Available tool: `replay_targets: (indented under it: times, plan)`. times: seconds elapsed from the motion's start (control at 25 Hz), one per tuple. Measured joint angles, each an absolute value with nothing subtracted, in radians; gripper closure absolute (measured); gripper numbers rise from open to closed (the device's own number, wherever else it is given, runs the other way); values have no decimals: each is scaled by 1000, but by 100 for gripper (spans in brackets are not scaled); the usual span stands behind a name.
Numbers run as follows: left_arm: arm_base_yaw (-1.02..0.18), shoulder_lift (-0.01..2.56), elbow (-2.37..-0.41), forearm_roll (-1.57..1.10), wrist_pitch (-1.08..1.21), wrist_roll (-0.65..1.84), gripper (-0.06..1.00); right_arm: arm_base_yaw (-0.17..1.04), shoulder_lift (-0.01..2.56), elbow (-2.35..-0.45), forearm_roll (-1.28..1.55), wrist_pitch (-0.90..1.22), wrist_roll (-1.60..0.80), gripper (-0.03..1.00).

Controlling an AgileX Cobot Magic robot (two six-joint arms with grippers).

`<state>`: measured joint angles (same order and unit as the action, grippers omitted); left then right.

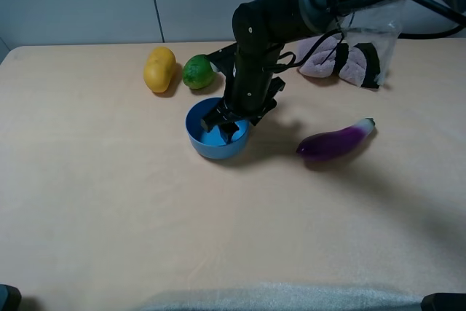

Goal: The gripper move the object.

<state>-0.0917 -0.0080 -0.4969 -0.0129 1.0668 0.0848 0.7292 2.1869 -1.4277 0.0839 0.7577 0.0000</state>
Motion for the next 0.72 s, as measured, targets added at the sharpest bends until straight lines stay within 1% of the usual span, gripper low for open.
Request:
replay_targets:
  times: [0.16,0.4,0.56,0.72]
  plan:
    - [-92,-8,-497,-13,1067,85,18,729,2187,-1428,84,758,0,69]
    - [-92,-8,-497,-13,1067,85,18,729,2187,-1428,81,756,0,84]
    - [-92,-8,-497,-13,1067,85,18,729,2187,-1428,82,754,0,98]
    - [-92,-8,-497,-13,1067,85,18,729,2187,-1428,82,753,0,99]
